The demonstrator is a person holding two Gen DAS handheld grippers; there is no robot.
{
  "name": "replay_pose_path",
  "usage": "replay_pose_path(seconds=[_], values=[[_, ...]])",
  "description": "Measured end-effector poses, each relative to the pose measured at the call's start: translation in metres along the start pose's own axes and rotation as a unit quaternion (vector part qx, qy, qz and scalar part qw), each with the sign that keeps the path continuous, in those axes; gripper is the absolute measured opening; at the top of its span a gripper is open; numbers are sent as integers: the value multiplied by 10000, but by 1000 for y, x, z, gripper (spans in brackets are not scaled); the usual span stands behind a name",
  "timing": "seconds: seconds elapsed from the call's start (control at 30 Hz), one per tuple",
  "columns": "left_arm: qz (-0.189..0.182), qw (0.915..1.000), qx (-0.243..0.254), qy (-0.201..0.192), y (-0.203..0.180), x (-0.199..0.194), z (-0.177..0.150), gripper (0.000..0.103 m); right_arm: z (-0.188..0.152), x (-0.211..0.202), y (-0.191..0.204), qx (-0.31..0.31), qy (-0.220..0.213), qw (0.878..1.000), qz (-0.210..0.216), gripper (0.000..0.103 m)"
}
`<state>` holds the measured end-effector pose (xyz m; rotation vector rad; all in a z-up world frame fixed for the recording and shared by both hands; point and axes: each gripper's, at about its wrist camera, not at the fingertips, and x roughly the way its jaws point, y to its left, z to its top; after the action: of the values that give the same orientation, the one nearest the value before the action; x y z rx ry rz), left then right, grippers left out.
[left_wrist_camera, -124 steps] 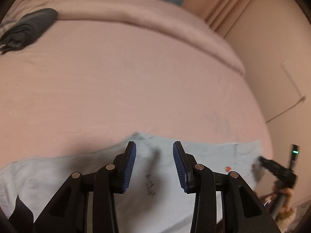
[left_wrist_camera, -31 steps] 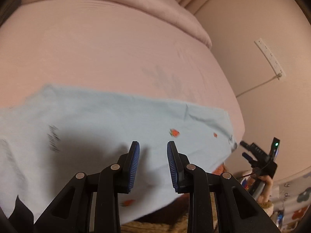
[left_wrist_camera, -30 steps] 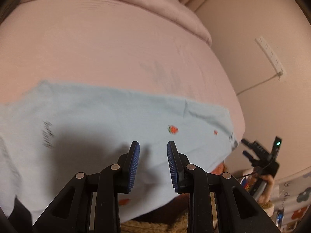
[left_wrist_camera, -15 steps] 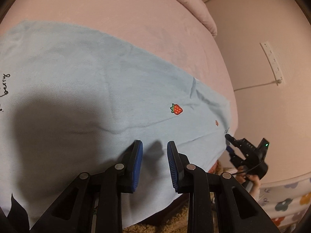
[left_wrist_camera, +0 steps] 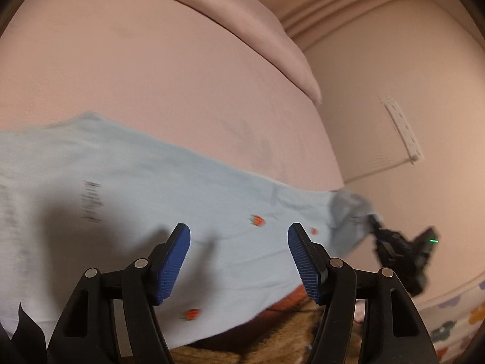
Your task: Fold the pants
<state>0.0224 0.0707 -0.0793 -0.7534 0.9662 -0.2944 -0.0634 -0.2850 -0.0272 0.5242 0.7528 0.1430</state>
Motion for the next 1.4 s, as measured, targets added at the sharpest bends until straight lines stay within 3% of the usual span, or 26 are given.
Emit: replay_pose_path(seconds=[0.1, 0.23, 0.37, 0.43, 0.47, 0.57, 0.73, 0.83, 0.87, 0.97, 1.0, 1.07, 1.2, 1.33, 1.4], values=[[72, 9996, -188, -190, 16, -9, 1, 66, -12, -5, 69, -904, 146, 9935, 683, 9], [141, 9982, -508, -270, 36, -12, 4, 67, -57, 22, 151, -1910, 897, 9650, 1554, 9], [116, 9969, -763, -127, 50, 2, 2, 70, -131, 83, 181, -2148, 2243, 9351, 1707, 8], [200, 9966, -793, -21, 52, 12, 2, 70, -173, 116, 174, -2216, 2941, 9188, 1419, 9], [271, 9965, -792, 50, 51, 17, 2, 70, -190, 120, 170, -2276, 3030, 9163, 1298, 9], [476, 9969, -574, 237, 41, 28, 7, 70, -194, 107, 174, -2488, 2803, 9169, 1372, 9], [506, 9979, -30, 415, 8, 50, 24, 70, -184, 94, 175, -2569, 2637, 9168, 1546, 9], [554, 9957, 137, 733, 1, 75, 30, 70, -193, 99, 165, -2584, 2749, 9146, 1454, 9], [801, 9923, 191, 922, 0, 88, 30, 69, -194, 102, 162, -2510, 2792, 9151, 1474, 9], [1593, 9793, 935, 822, -18, 96, 26, 11, -191, 98, 162, -2453, 2771, 9151, 1600, 10], [1489, 9807, 944, 846, -20, 96, 25, 8, -189, 95, 164, -2452, 2735, 9153, 1651, 10], [1340, 9844, 931, 663, -27, 80, 25, 8, -187, 88, 168, -2501, 2723, 9129, 1728, 10], [1406, 9821, 1213, 309, -27, 52, 28, 8, -193, 83, 189, -2738, 2574, 9051, 1988, 12], [1798, 9771, 927, 667, 6, 60, 29, 9, -216, 100, 180, -2681, 3145, 8893, 1959, 12], [1619, 9812, 794, 692, 21, 68, 30, 10, -226, 109, 173, -2792, 3155, 8882, 1833, 12]])
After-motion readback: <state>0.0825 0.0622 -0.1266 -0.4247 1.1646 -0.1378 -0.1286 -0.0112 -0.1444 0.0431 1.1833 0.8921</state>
